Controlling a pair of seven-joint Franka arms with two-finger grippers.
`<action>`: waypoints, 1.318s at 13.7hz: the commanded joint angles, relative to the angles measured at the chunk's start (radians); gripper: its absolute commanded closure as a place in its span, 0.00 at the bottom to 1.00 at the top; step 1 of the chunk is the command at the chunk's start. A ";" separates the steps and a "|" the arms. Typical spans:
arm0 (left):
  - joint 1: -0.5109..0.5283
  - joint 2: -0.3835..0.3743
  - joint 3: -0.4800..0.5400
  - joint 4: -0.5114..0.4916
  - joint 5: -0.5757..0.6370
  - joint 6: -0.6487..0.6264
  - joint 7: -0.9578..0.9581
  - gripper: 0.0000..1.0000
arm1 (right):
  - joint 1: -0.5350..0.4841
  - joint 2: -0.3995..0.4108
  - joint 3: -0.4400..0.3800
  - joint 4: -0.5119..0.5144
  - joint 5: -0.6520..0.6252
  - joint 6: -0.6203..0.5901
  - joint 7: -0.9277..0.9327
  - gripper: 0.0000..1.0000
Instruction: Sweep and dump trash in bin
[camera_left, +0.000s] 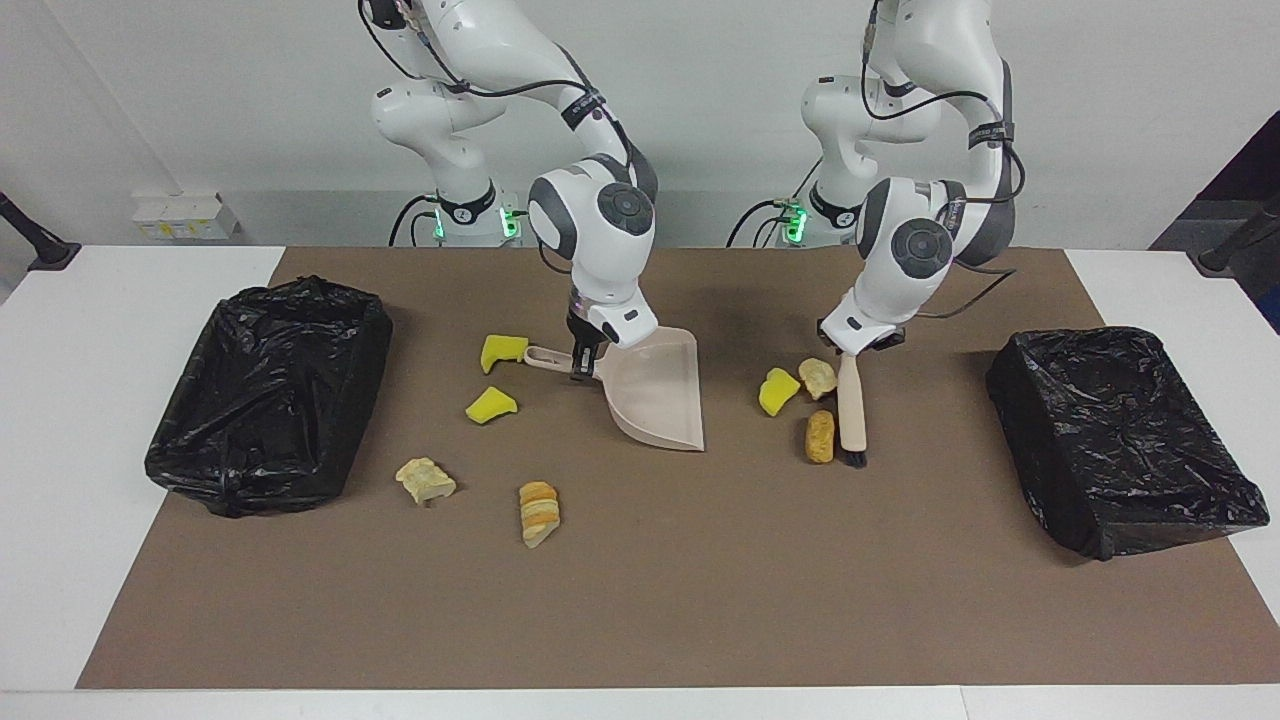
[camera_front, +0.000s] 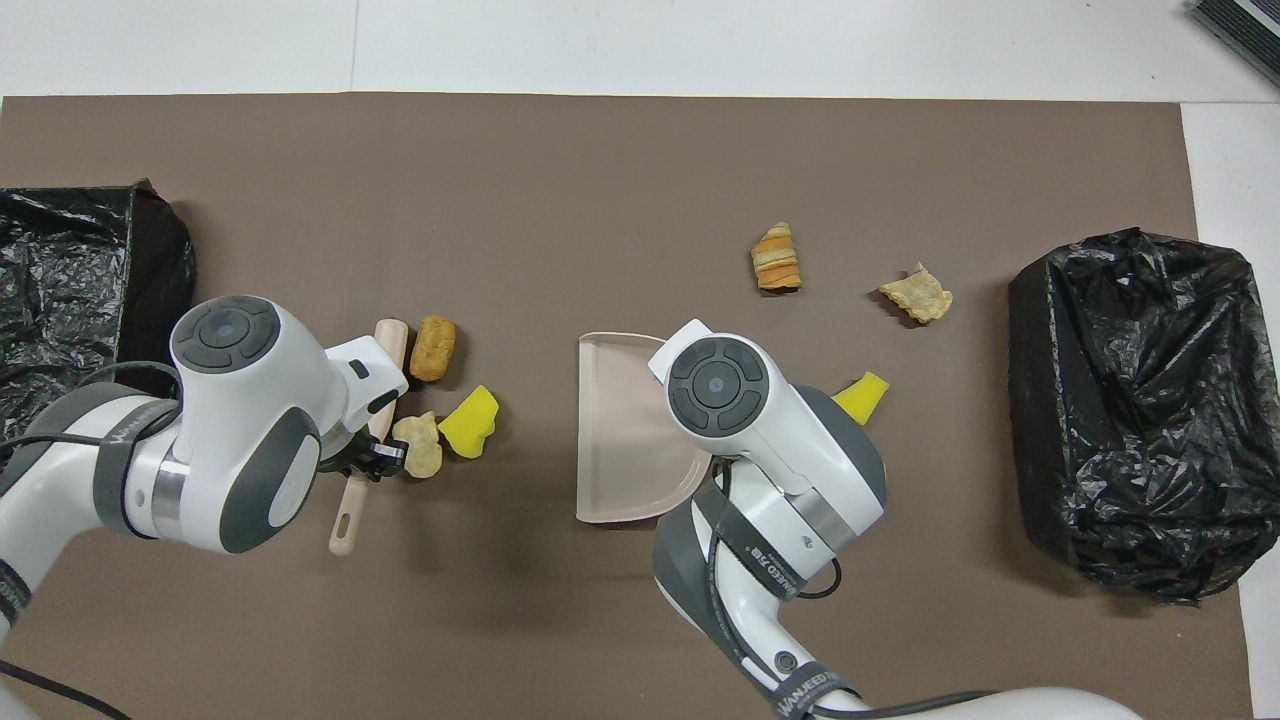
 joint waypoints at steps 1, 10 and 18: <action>-0.063 -0.017 0.012 -0.029 -0.100 0.038 -0.036 1.00 | 0.000 -0.010 0.002 -0.007 -0.006 -0.003 0.037 1.00; -0.310 -0.019 -0.003 -0.023 -0.307 0.169 -0.149 1.00 | -0.003 -0.008 0.002 -0.007 -0.006 -0.002 0.037 1.00; -0.301 -0.123 -0.068 0.044 -0.311 -0.028 -0.248 1.00 | -0.009 -0.007 0.002 -0.007 -0.006 -0.003 0.025 1.00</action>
